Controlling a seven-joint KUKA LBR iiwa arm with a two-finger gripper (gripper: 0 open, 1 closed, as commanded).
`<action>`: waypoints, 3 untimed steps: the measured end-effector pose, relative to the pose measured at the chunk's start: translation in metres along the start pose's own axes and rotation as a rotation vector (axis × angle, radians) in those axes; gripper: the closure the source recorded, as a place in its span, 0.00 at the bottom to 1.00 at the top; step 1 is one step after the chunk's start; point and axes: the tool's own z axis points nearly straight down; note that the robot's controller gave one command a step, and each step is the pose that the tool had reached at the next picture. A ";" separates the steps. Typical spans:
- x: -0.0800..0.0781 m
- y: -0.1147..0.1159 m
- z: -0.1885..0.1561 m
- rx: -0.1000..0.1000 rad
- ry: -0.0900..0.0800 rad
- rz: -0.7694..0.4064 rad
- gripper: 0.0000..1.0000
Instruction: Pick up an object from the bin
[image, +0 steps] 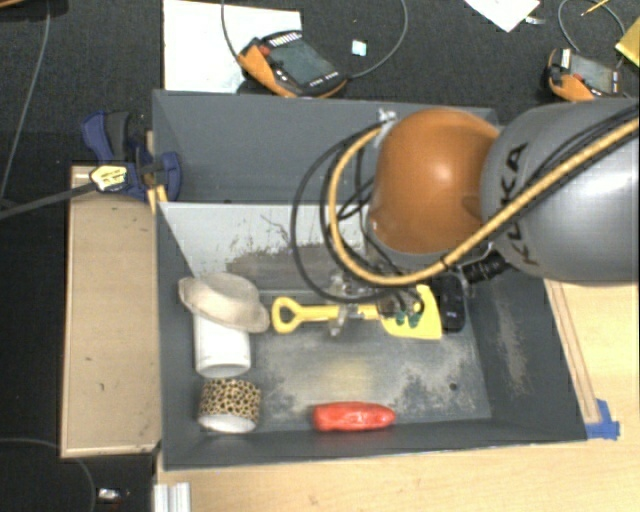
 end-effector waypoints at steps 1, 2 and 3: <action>0.000 0.000 0.000 0.000 0.000 0.000 0.00; -0.002 -0.002 -0.112 0.000 0.000 -0.034 0.00; -0.016 0.005 -0.129 0.001 0.002 -0.009 0.00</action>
Offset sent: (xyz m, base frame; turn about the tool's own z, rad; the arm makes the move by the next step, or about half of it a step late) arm 0.0027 -0.0055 0.2034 -0.0542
